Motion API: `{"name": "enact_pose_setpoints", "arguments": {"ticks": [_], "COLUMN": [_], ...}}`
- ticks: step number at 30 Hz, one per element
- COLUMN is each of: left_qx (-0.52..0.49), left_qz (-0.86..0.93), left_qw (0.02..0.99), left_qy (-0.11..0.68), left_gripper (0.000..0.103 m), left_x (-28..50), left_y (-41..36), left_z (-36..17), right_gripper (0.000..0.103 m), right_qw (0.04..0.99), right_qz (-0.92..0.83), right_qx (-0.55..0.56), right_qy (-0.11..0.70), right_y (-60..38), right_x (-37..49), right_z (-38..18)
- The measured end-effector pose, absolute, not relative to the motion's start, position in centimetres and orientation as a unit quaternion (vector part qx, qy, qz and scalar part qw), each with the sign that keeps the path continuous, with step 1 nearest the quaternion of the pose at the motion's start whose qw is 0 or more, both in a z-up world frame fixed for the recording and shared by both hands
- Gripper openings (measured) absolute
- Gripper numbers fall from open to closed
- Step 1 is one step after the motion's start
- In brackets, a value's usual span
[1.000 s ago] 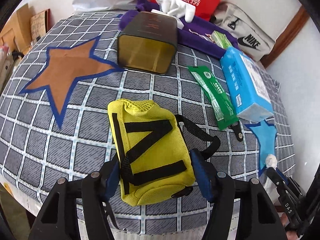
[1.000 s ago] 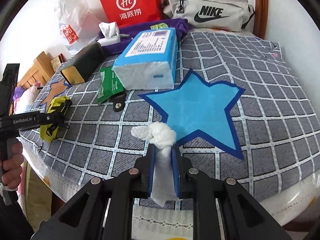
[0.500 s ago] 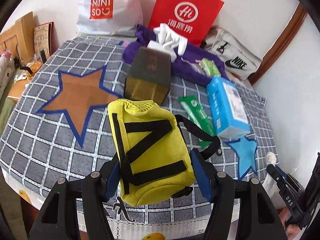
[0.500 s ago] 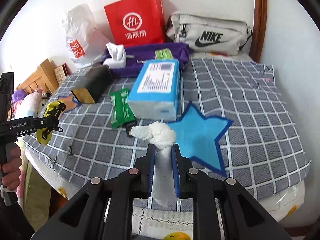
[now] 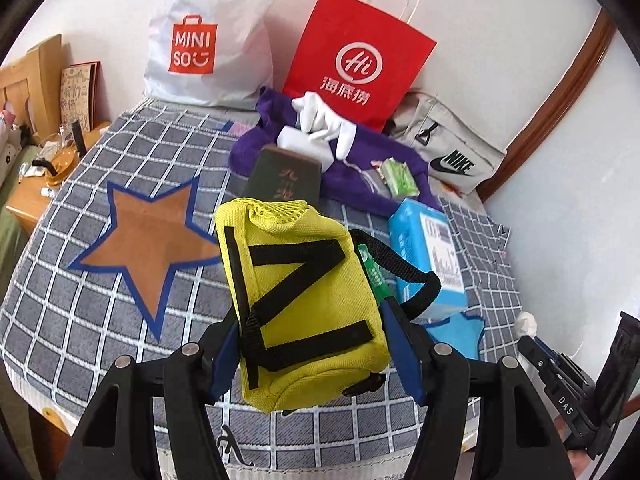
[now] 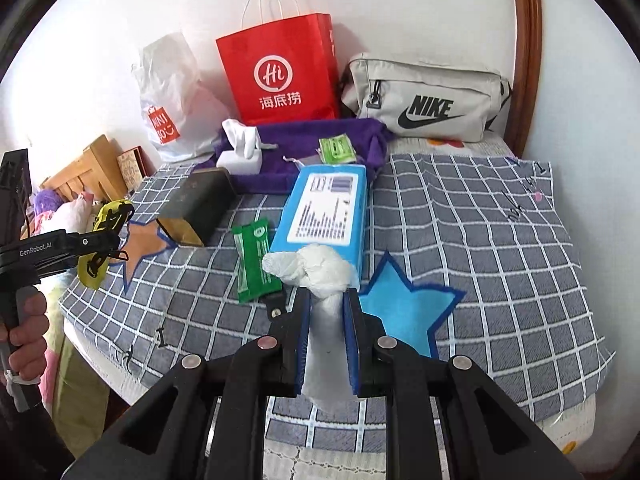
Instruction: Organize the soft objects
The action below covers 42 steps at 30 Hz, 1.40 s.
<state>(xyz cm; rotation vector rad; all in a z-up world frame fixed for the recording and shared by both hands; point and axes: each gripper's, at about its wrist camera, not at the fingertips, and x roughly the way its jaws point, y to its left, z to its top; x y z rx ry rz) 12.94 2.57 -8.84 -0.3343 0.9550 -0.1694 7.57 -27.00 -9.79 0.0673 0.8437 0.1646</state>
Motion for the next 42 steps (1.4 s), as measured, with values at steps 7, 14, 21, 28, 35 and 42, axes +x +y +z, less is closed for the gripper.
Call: {"name": "enact_pose_setpoints", "arguments": {"ticks": [7,14,21,28,35,42], "left_qx": [-0.158,-0.158,-0.149,-0.139,-0.134,-0.127], "left_qz": [-0.085,-0.087,-0.089,-0.089,-0.081,-0.070], "left_qw": [0.873,0.875,0.880,0.885,0.890,0.888], "left_qy": [0.453,0.449,0.443,0.435,0.429,0.437], "left_gripper": [0.063,0.063,0.063,0.063,0.063,0.063], "left_x": [14.5,16.5,18.8,20.9,22.9,25.3], "left_y": [2.6,2.8,2.8,2.9,3.3,3.7], "left_z": [-8.1,-7.7,-7.2,-6.3,-5.9,-6.4], "right_gripper": [0.018,0.018,0.018,0.018,0.018,0.018], "right_qw": [0.910,0.913,0.919,0.924,0.926,0.927], "right_qz": [0.083,0.087,0.090,0.089,0.086,0.080], "right_qx": [0.028,0.021,0.019,0.021,0.025,0.029], "right_qy": [0.404,0.397,0.383,0.372,0.368,0.365], "right_y": [-26.6,-26.1,-25.6,-25.3,-24.9,-25.2], "right_x": [9.5,11.9,14.9,17.5,20.1,22.8], "right_z": [-9.0,-8.1,-6.9,-6.2,-5.9,-5.7]}}
